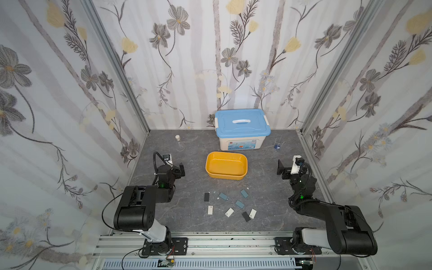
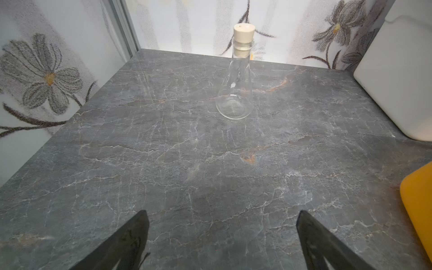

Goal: Put the eraser in the storage box
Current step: Pick up the eraser from the center of the board.

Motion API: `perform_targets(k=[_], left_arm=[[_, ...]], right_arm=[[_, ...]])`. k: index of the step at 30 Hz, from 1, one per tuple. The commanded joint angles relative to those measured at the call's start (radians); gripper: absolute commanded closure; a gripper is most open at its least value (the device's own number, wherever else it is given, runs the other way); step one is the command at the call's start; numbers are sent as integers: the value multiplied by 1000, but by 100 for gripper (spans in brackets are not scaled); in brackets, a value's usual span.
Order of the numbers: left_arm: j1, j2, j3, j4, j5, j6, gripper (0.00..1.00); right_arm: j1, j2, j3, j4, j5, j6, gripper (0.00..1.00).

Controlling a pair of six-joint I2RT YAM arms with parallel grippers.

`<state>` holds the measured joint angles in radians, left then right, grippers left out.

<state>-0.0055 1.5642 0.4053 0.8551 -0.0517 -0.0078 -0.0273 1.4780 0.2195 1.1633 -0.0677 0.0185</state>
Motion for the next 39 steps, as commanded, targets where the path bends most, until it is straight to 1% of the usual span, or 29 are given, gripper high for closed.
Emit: perform_targets(k=[1,23,25,26,27,30,32,33,34,35,37,38,39], left_arm=[[0,-5,-2,10,0,-8,0],[-1,-3,0,11,0,-7,0],[-1,-6,-1,14,0,-7,0],[-1,-10,5,0,-13,-11,0],[-1,-34,23,-51,-40,-22,0],[-3,-125,140,-330,-204,-79,0],[-9,-178,171,-408,-250,-98,0],[-10,-216,179,-438,-275,-168,0],[-7,-259,184,-483,-308,-296,0],[2,-292,189,-500,-270,-361,0],[8,-344,212,-524,-128,-388,0],[6,-349,241,-563,-87,-381,0],[-5,-344,294,-633,-96,-387,0]], right_arm=[[0,-1,4,46,9,0,0],[-2,-1,3,47,9,0,0],[-17,0,5,47,-18,10,0],[-34,3,10,41,-51,18,0],[-39,2,10,42,-60,21,0],[-31,-1,6,44,-49,16,0],[-30,-3,9,40,-43,17,0],[-31,-19,32,-14,-19,25,0],[-31,-43,79,-116,31,47,0],[-30,-64,142,-240,82,65,0],[-26,-108,276,-465,157,122,0],[-20,-129,319,-542,168,161,0],[7,-154,380,-624,198,189,0]])
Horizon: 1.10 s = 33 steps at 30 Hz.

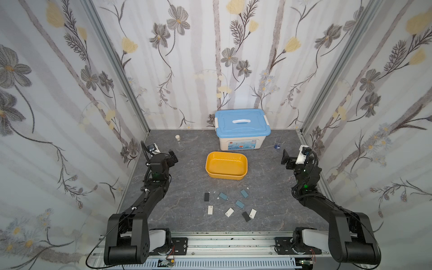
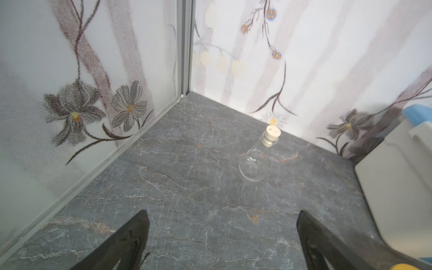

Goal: Put the eraser in the storage box
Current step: Pick up the eraser from the center of the board.

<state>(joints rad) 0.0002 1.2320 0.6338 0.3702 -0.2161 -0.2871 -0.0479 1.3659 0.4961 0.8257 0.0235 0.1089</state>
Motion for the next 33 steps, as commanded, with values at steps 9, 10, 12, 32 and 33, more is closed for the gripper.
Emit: perform_targets(k=[9,10,12,32,33], left_arm=[[-182,202,432,-704,-44,-146,0],[-221,227,464,-761,-64,-134,0],[-299,268,510,-869,-122,-116,0],[-618,111,103,-843,140,-352,1],[-619,111,97,-834,144,-359,2]], right_arm=[[212,-5,336,-505,159,183,1],[215,16,348,-524,123,164,0],[238,6,309,-501,90,153,0],[278,-148,150,-622,30,229,0],[277,-160,142,-622,32,229,0]])
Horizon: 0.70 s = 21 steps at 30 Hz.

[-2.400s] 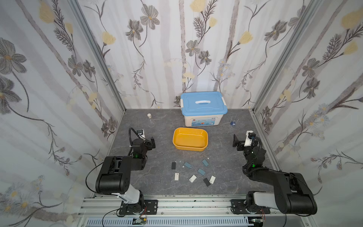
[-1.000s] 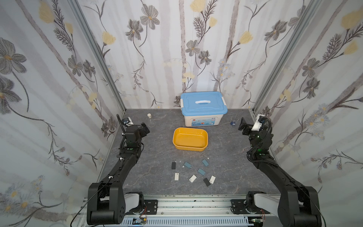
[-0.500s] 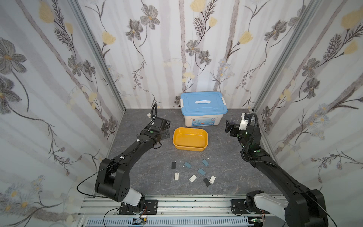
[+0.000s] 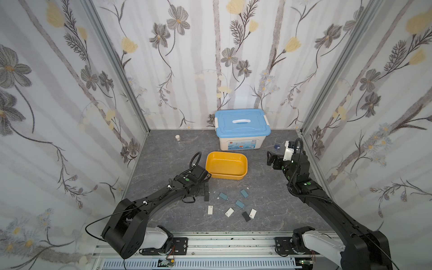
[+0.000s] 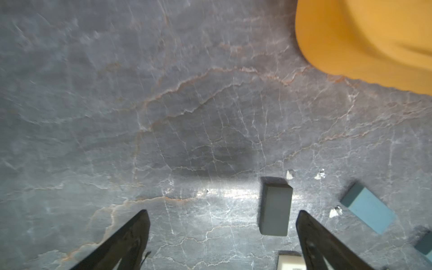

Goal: Put the eraser in the storage box
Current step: Pick up the eraser from the center of the board.

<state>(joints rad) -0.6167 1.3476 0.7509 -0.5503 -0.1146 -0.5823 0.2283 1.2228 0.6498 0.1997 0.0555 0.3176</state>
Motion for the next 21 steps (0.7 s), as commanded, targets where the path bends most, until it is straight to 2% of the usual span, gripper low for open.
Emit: perform_targets(k=[1,10,21], left_arm=[[-2,-1,-24,96,49,-60,1],[-13,134,12,117,76,-34,5],[-81,267,105,16,41,-41,12]], right_arm=[[1,-29,-22,4,1,19,0],[-1,-73,-79,10,13,31,0],[-7,-77,-110,23,-5,41,0]])
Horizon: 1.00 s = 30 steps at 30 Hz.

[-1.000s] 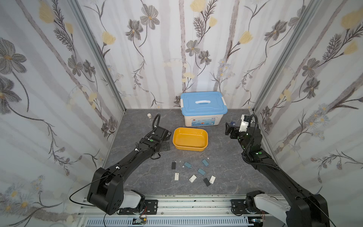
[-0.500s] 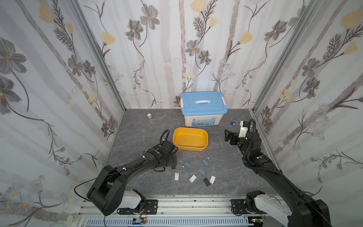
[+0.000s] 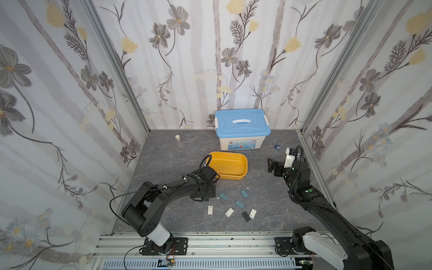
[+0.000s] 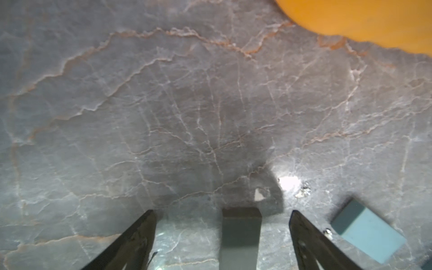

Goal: Put the eraser in the storage box
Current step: Pick up the eraser from the center of the board.

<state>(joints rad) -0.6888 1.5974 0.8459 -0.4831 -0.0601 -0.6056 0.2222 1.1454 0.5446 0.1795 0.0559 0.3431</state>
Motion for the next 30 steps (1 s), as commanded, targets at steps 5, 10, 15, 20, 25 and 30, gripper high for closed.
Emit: perform_targets(k=[5,10,15,20,25,30], left_arm=[[-15,52,7,-50,33,-33,25],[-30,74,19,-57,45,-27,42],[-48,85,22,-78,68,-23,47],[-66,78,-12,-92,68,-31,47],[-74,65,-25,-92,78,-34,47],[-76,77,-9,-91,92,-36,60]], right_arm=[[-3,-7,-15,41,-18,19,0],[-3,-14,-24,37,-14,19,0],[-3,-26,-28,25,-11,17,0],[-4,-34,-29,16,-7,14,0],[-4,-34,-32,13,-10,16,0],[-3,-41,-35,7,-8,17,0]])
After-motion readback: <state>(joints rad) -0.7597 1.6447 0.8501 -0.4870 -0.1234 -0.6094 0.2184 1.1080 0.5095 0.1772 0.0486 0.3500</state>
